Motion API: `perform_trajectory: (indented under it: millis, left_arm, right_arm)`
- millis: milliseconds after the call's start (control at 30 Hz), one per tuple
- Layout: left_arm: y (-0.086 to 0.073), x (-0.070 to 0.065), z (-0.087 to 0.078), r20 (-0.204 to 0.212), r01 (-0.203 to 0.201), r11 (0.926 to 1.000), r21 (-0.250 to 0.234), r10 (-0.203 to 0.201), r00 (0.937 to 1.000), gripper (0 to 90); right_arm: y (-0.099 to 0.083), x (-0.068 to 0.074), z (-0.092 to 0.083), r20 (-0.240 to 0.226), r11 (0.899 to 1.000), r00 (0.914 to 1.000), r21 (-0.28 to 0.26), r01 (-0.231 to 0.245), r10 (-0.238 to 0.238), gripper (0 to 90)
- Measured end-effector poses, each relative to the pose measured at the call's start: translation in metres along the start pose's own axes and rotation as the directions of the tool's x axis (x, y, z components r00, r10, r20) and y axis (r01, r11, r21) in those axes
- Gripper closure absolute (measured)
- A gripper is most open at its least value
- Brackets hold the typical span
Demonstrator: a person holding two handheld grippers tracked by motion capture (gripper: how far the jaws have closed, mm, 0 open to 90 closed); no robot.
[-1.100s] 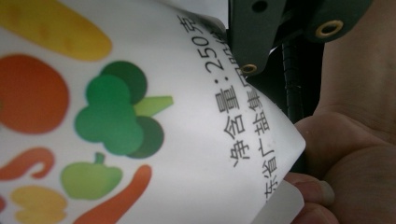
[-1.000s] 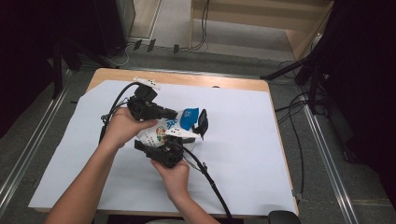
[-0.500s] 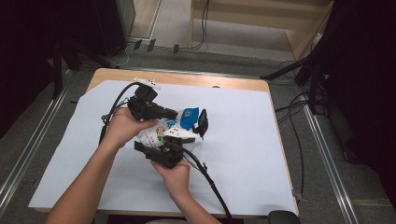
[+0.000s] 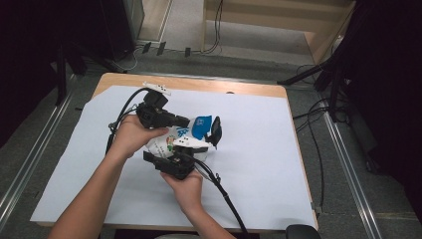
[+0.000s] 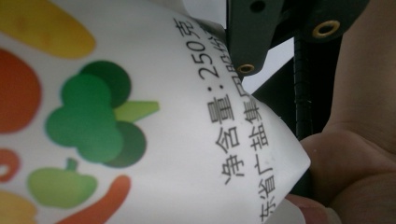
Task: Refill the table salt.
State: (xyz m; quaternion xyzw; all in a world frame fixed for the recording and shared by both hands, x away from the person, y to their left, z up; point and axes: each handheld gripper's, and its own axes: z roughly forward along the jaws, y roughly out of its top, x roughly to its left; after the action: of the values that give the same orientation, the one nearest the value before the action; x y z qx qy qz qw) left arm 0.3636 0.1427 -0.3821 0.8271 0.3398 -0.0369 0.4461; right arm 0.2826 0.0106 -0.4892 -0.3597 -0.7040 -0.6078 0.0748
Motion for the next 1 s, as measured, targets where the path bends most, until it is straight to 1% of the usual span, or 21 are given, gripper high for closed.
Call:
perform_trajectory:
  millis: [100, 167, 267, 433, 733, 1000]
  left_arm:
    - [0.0, 0.0001, -0.0006, 0.006, 0.004, 1.0, -0.008, -0.004, 1.0, 88.0]
    - [0.0, -0.0002, -0.0003, 0.006, 0.002, 1.0, -0.006, -0.002, 1.0, 88.0]
    - [0.0, -0.0003, -0.0004, 0.005, 0.002, 1.0, -0.009, -0.002, 1.0, 88.0]
    - [-0.0001, 0.0, -0.0006, 0.008, 0.0, 1.0, -0.008, 0.0, 1.0, 88.0]
    - [-0.0002, 0.0, -0.0005, 0.003, -0.006, 1.0, -0.007, 0.006, 1.0, 88.0]
    - [-0.0002, -0.0004, -0.0008, 0.004, -0.004, 0.9999, -0.01, 0.004, 1.0, 88.0]
  right_arm:
    - [-0.0011, -0.0012, -0.0006, -0.012, 0.999, 0.9995, -0.013, -0.03, 0.029, 67.3]
    - [-0.0019, -0.0013, -0.0004, -0.015, 0.999, 0.9994, -0.021, -0.033, 0.032, 67.3]
    - [-0.0028, -0.0014, -0.0007, -0.02, 0.998, 0.9985, -0.026, -0.051, 0.05, 67.5]
    - [-0.0027, -0.0015, -0.0007, -0.019, 0.998, 0.9987, -0.027, -0.048, 0.048, 67.5]
    - [-0.002, -0.0019, -0.0006, -0.013, 1.0, 0.9997, -0.02, -0.023, 0.023, 67.5]
    - [-0.0013, -0.0013, -0.0006, -0.016, 0.999, 0.9992, -0.021, -0.036, 0.035, 67.5]
